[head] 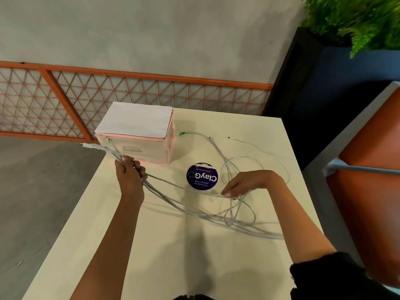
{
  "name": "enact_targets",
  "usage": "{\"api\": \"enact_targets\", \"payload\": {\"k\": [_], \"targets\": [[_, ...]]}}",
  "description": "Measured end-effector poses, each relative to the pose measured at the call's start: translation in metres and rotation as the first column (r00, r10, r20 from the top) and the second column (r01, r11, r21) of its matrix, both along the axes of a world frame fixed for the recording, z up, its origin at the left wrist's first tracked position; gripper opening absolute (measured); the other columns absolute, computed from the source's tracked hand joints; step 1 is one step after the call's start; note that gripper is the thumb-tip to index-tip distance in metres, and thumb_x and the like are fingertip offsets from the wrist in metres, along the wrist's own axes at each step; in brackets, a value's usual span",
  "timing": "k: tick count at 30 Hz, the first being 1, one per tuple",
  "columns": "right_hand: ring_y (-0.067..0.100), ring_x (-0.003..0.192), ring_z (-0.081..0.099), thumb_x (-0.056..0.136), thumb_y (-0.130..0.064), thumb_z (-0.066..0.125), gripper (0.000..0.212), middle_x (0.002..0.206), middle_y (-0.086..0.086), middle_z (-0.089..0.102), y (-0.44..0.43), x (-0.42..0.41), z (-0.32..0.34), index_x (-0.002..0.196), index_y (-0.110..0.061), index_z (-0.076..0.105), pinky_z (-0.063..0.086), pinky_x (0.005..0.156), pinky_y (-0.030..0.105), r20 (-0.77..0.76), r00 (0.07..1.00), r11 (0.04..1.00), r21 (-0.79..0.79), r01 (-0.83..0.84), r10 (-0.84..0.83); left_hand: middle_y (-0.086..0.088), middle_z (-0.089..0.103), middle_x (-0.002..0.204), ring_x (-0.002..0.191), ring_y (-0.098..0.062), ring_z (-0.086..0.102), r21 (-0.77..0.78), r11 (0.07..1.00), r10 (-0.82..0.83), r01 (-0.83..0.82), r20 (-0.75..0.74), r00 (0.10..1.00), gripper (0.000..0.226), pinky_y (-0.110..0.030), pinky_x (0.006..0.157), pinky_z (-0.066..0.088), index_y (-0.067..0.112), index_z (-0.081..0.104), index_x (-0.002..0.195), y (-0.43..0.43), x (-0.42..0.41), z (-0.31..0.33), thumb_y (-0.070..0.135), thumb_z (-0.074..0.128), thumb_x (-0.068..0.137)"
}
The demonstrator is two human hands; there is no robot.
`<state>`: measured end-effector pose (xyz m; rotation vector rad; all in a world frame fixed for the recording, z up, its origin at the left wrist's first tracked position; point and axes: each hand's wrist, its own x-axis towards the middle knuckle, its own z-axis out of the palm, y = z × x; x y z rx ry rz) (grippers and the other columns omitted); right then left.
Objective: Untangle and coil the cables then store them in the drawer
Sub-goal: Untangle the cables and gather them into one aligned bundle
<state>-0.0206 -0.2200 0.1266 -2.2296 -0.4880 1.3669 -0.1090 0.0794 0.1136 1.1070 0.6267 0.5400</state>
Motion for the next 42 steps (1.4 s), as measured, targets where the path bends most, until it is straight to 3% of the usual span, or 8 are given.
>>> {"api": "enact_targets", "payload": {"k": [9, 17, 21, 25, 31, 33, 37, 42], "targets": [[0.003, 0.067, 0.054, 0.096, -0.025, 0.056, 0.015, 0.064, -0.012, 0.057, 0.037, -0.007, -0.008, 0.097, -0.022, 0.070, 0.039, 0.063, 0.015, -0.002, 0.984, 0.962, 0.214, -0.172, 0.176, 0.006, 0.050, 0.064, 0.048, -0.006, 0.052, 0.063, 0.991, -0.119, 0.117, 0.026, 0.993, 0.030, -0.018, 0.045, 0.031, 0.023, 0.045, 0.081, -0.002, -0.003, 0.006, 0.027, 0.028, 0.106], [0.006, 0.075, 0.057, 0.093, -0.029, 0.059, 0.011, 0.079, -0.005, 0.067, 0.025, -0.003, -0.005, 0.092, -0.030, 0.070, 0.043, 0.072, 0.022, -0.058, 0.971, 0.971, -0.052, -0.233, 0.230, 0.007, 0.048, 0.059, 0.059, -0.011, 0.056, -0.076, 0.979, -0.178, 0.190, 0.138, 0.974, 0.032, -0.029, 0.066, 0.042, 0.021, 0.045, 0.078, -0.009, -0.006, 0.009, 0.029, 0.030, 0.105], [0.006, 0.094, 0.059, 0.091, -0.018, 0.061, 0.024, 0.106, -0.002, 0.069, 0.033, 0.002, 0.000, 0.113, -0.022, 0.068, 0.043, 0.075, 0.020, -0.014, 0.962, 0.947, -0.176, -0.270, 0.271, 0.008, 0.033, 0.055, 0.048, -0.008, 0.029, -0.092, 0.977, -0.178, 0.193, 0.148, 0.973, 0.032, -0.020, 0.047, 0.029, 0.021, 0.040, 0.076, -0.020, -0.006, 0.011, 0.032, 0.031, 0.105], [0.016, 0.108, 0.056, 0.099, -0.040, 0.045, 0.041, 0.121, 0.005, 0.063, 0.078, 0.000, 0.027, 0.123, -0.011, 0.060, 0.044, 0.092, 0.026, 0.294, 0.953, 0.976, 0.219, 0.010, -0.076, 0.012, 0.030, 0.055, 0.047, -0.005, 0.021, 0.097, 0.966, -0.247, 0.239, 0.085, 0.965, 0.030, -0.015, 0.042, 0.021, 0.021, 0.037, 0.079, -0.036, -0.007, 0.012, 0.032, 0.029, 0.105], [0.012, 0.130, 0.042, 0.095, -0.054, 0.040, 0.067, 0.128, -0.003, 0.061, 0.170, -0.009, 0.073, 0.146, -0.009, 0.033, 0.029, 0.107, 0.031, 0.244, 0.942, 0.818, 0.573, 0.052, -0.231, 0.014, 0.034, 0.051, 0.042, -0.001, 0.026, 0.258, 0.886, -0.396, 0.385, -0.010, 0.918, 0.026, -0.014, 0.041, 0.026, 0.019, 0.036, 0.082, -0.049, -0.004, 0.020, 0.028, 0.028, 0.105], [0.019, 0.116, 0.054, 0.095, -0.048, 0.046, 0.073, 0.111, -0.001, 0.064, 0.184, -0.006, 0.079, 0.148, -0.005, 0.021, 0.038, 0.098, 0.031, 0.249, 0.948, 0.837, 0.546, 0.030, -0.196, 0.013, 0.034, 0.051, 0.043, -0.003, 0.026, 0.279, 0.851, -0.460, 0.446, -0.016, 0.888, 0.026, -0.014, 0.042, 0.027, 0.017, 0.037, 0.084, -0.050, -0.004, 0.022, 0.027, 0.027, 0.105], [0.016, 0.085, 0.049, 0.101, -0.036, 0.039, 0.040, 0.094, 0.004, 0.053, 0.193, 0.003, 0.068, 0.123, -0.003, 0.045, 0.044, 0.087, 0.040, 0.308, 0.915, 0.835, 0.548, 0.052, -0.259, 0.008, 0.033, 0.056, 0.047, -0.004, 0.028, 0.271, 0.800, -0.555, 0.536, -0.006, 0.832, 0.027, -0.017, 0.046, 0.029, 0.013, 0.039, 0.085, -0.054, -0.004, 0.024, 0.026, 0.027, 0.105], [0.008, 0.062, 0.031, 0.104, -0.024, 0.030, 0.019, 0.070, -0.003, 0.035, 0.200, 0.009, 0.088, 0.110, -0.007, 0.036, 0.029, 0.064, 0.027, 0.108, 0.889, 0.662, 0.709, 0.244, -0.444, 0.008, 0.039, 0.053, 0.053, -0.009, 0.039, 0.203, 0.784, -0.602, 0.587, 0.016, 0.798, 0.039, -0.025, 0.063, 0.037, 0.011, 0.044, 0.074, -0.064, -0.015, 0.001, 0.041, 0.033, 0.096]]}}
